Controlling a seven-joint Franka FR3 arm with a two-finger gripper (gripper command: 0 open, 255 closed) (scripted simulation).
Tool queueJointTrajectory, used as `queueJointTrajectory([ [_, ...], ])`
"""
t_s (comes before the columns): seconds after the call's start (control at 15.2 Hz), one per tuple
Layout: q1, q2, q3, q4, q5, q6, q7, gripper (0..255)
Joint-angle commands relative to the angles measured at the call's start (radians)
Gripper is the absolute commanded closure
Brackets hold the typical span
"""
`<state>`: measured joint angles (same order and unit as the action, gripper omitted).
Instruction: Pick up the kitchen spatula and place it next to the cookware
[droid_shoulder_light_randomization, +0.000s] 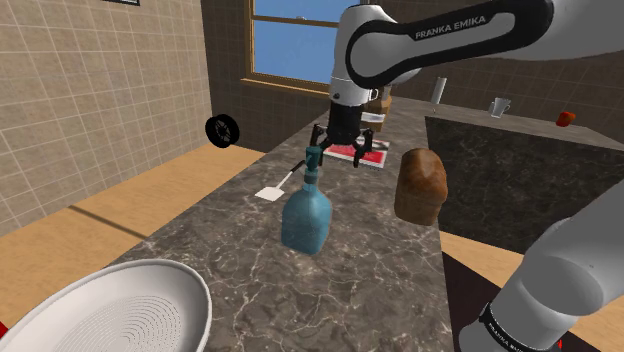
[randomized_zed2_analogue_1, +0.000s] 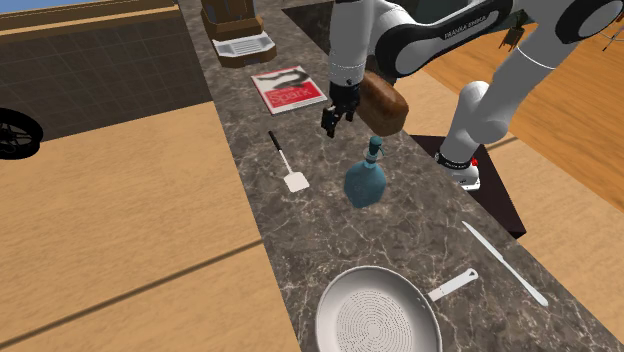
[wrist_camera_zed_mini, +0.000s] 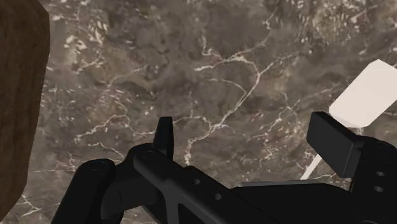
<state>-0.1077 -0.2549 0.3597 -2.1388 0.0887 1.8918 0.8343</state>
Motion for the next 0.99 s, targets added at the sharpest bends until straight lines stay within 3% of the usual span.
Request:
queueJointTrajectory([
  [0.0,-0.009,0.074,0.029,0.05,-0.028,0.028,0.099,0],
  [0.4,-0.01,0.326,0.07,0.25,-0.16,0.068,0.379,0],
  [0.79,0.043,0.58,0.041,0.51,-0.29,0.044,0.616,0],
  [0.92,0.05,0.603,0.034,0.523,-0.3,0.052,0.632,0],
])
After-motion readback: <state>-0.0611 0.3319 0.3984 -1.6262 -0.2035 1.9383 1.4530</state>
